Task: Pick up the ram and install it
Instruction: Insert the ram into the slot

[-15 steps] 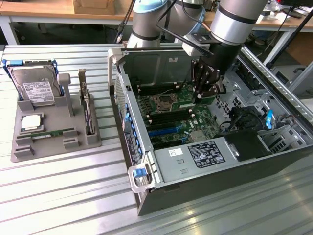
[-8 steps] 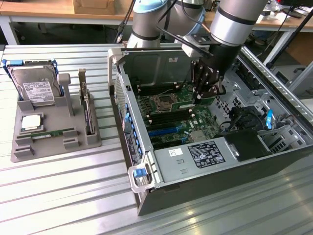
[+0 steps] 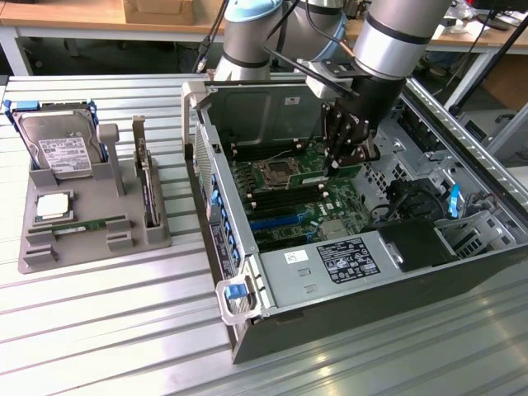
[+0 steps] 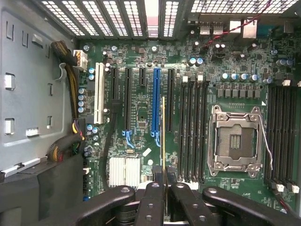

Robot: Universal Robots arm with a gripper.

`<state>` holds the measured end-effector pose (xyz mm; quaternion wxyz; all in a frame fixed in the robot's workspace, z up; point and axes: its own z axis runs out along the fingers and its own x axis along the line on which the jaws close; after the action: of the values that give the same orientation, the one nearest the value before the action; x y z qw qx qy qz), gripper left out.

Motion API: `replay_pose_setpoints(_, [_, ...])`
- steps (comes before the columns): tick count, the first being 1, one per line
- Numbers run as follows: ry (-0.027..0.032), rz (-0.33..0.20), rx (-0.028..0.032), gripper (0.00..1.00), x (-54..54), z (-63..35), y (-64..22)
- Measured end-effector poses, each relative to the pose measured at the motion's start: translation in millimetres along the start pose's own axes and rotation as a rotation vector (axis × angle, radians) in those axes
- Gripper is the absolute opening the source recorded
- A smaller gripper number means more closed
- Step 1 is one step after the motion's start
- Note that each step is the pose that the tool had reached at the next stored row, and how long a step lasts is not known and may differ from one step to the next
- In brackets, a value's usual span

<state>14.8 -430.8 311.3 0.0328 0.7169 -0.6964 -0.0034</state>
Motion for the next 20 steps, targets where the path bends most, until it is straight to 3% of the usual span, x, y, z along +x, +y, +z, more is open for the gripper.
replay_pose_setpoints(20, [0.0000, 0.000, 0.0000, 0.12, -0.2, 5.0, -0.3])
